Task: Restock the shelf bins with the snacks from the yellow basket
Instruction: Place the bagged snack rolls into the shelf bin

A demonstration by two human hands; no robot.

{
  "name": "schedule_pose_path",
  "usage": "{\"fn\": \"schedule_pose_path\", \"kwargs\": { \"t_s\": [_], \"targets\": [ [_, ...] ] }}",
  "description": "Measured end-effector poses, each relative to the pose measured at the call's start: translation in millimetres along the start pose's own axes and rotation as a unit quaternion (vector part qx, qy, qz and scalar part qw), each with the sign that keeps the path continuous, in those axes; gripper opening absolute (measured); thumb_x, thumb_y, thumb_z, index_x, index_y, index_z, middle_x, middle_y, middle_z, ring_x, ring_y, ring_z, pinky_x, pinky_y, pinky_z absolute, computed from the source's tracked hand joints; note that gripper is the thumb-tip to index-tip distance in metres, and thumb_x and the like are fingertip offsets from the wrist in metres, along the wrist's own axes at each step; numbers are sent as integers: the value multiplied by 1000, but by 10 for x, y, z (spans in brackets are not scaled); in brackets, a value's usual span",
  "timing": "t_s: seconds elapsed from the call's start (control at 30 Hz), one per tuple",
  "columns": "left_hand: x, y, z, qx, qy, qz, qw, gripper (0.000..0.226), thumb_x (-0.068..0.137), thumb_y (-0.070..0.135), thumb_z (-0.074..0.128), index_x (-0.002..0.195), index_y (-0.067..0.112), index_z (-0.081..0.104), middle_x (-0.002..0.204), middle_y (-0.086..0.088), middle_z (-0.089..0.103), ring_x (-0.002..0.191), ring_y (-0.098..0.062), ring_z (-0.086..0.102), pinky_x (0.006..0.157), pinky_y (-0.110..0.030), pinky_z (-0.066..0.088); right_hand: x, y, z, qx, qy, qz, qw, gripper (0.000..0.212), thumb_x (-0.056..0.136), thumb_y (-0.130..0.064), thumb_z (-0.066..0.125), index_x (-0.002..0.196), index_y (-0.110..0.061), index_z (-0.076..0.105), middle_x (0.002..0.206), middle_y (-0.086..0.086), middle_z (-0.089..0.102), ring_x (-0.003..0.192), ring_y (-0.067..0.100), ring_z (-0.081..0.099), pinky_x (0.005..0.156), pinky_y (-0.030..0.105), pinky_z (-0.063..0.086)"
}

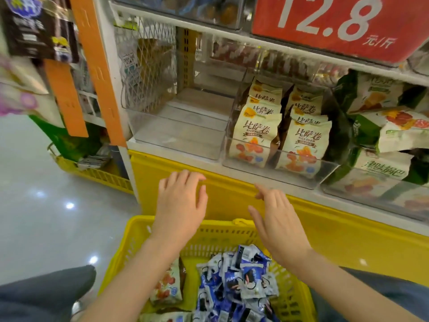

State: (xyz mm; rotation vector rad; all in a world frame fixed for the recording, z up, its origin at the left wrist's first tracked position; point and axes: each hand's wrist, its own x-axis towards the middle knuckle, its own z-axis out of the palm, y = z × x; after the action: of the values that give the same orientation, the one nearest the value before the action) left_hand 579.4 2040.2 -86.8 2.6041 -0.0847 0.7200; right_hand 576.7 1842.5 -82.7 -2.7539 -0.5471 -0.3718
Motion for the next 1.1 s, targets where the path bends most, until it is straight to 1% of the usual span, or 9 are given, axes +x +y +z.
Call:
{"fn": "schedule_pose_path", "kwargs": {
  "t_s": [0.13,0.23,0.33,0.4,0.57,0.73,0.83,0.97,1.1],
  "targets": [
    [-463,-740,76,58,-106,-146,982,24,93,22,47,113,14,57,110,-5,57,105,-25,49,89,-38,34,57,-295,600,60,-60,0,996,42,98,-33,41,133,-10,42,111,2,53,105,16,49,89,23,37],
    [-824,-1260,151,125,-200,-260,936,33,96,25,41,125,12,47,121,-11,52,112,-30,47,90,-40,35,3,-476,1189,101,-140,37,984,46,99,-35,37,138,-12,34,127,2,49,118,13,46,96,23,38],
    [-1195,-1616,209,55,-272,-349,895,34,99,29,33,125,11,46,123,-16,54,113,-34,51,91,-40,39,-143,-564,1765,153,-243,102,952,47,99,-31,41,140,-10,31,139,7,43,128,19,41,102,27,36],
    [-1394,-1702,240,-16,-298,-365,882,31,100,37,27,110,15,48,107,-14,62,102,-33,57,80,-38,43,-266,-581,2095,174,-322,135,921,50,99,-29,41,141,-6,27,146,13,35,134,25,34,107,30,30],
    [-1579,-1657,329,-127,-208,-403,882,22,98,40,28,89,23,39,71,-2,57,66,-19,57,62,-38,46,-510,-620,2639,237,-422,232,844,58,92,-18,58,139,-6,26,143,14,37,132,27,38,109,35,34],
    [-1581,-1690,402,-116,-178,-397,893,24,97,43,27,86,24,37,67,2,54,63,-13,54,51,-30,37,-494,-665,2981,289,-445,350,772,86,86,-11,66,144,4,4,147,16,31,135,29,34,108,34,30],
    [-1571,-1684,405,-128,-168,-397,893,26,97,43,28,87,23,40,68,3,56,62,-12,56,51,-27,39,-456,-727,3148,329,-390,422,749,78,82,-17,71,139,6,23,134,17,50,123,29,49,102,39,40],
    [-1561,-1679,391,-138,-158,-399,892,28,97,43,29,90,20,44,71,-1,58,65,-17,57,58,-37,46,-470,-789,3269,298,-389,419,765,52,82,-37,70,116,0,57,115,15,63,107,29,59,83,32,46],
    [-1538,-1670,397,-128,-156,-397,895,28,97,41,30,88,18,43,72,-2,59,66,-18,57,59,-38,45,-435,-760,3209,261,-401,350,805,35,84,-40,66,92,-6,67,91,11,68,83,25,62,61,26,39]
  ]
}}
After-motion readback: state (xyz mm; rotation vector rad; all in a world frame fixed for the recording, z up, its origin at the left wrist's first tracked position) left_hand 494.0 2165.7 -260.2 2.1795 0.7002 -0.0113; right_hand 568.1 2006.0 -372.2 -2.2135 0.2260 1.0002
